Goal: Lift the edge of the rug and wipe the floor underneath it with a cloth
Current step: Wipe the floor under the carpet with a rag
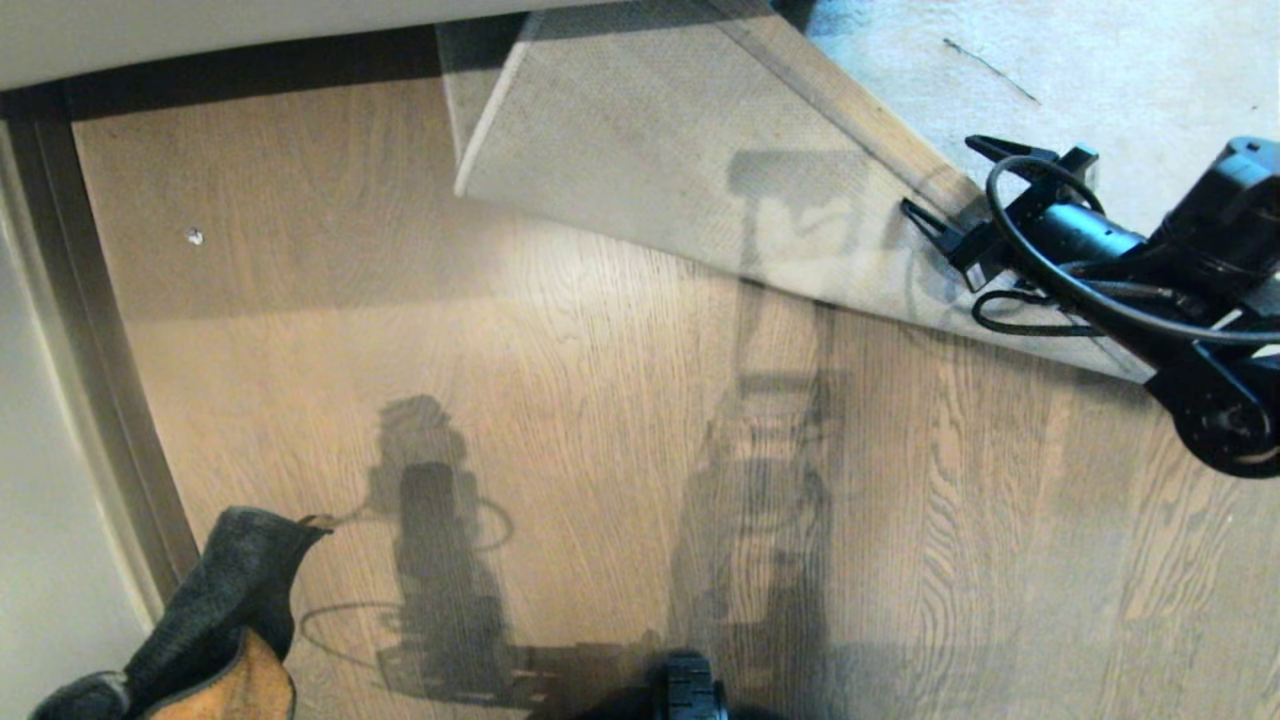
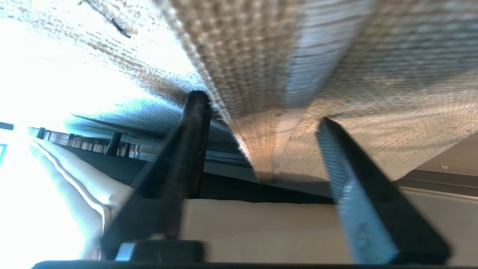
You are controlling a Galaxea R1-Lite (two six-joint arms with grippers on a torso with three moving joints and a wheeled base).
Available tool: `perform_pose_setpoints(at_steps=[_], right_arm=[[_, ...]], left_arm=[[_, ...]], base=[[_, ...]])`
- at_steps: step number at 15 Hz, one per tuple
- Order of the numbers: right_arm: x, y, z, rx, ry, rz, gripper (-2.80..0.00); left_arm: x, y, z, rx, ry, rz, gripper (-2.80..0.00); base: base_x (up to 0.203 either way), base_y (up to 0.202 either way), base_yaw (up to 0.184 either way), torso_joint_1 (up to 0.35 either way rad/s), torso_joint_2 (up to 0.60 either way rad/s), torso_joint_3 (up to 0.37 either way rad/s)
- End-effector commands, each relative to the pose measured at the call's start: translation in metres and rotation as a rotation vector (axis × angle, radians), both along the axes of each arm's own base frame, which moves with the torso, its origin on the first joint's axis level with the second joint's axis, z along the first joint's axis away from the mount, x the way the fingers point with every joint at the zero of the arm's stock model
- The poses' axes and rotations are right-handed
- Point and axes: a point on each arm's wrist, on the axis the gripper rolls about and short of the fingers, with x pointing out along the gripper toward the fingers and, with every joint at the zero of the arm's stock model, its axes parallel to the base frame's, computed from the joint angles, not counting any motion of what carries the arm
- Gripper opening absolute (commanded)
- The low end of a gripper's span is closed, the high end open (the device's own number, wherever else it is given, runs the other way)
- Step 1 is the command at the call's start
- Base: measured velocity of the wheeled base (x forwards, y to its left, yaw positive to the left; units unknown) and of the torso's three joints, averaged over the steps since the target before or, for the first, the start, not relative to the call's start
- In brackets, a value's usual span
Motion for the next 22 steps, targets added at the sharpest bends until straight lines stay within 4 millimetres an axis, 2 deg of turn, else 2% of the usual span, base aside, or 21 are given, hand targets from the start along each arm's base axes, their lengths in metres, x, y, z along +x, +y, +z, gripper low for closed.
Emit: perform_pose_setpoints(at_steps=[1,3,9,14,16,18,22], right_arm=[[0.001,0.000,-0.002,0.010,0.006,0.008,-2.80],[-0.001,0.004,-0.001,0.008,0.005,0.031,-2.80],[-0.017,0.032,-0.003,-0.026,0.009,0.205,-2.80],[-0.033,0.054,-0.015,-0.127,0.003,0.381,-2.80],[-0.038,0.057,-0.018,-0.147,0.001,0.391,-2.80],[-0.041,0.054,-0.013,-0.155,-0.023,0.379,-2.80],[-0.049,0.041,-0.002,-0.142,-0.096,0.339,-2.80]], left_arm=[[0.000,0.000,0.000,0.000,0.000,0.000,-2.80],[0.000,0.000,0.000,0.000,0.000,0.001,-2.80],[0.000,0.000,0.000,-0.001,0.000,0.000,-2.80],[0.000,0.000,0.000,0.000,0.000,0.000,-2.80],[0.000,0.000,0.000,0.000,0.000,0.000,-2.80],[0.000,0.000,0.000,0.000,0.000,0.000,-2.80],[0.000,0.000,0.000,0.000,0.000,0.000,-2.80]], base=[[0.000,0.000,0.000,0.000,0.00,0.000],[0.000,0.000,0.000,0.000,0.00,0.000],[0.000,0.000,0.000,0.000,0.00,0.000],[0.000,0.000,0.000,0.000,0.00,0.000],[0.000,0.000,0.000,0.000,0.00,0.000],[0.000,0.000,0.000,0.000,0.00,0.000],[0.000,0.000,0.000,0.000,0.00,0.000]])
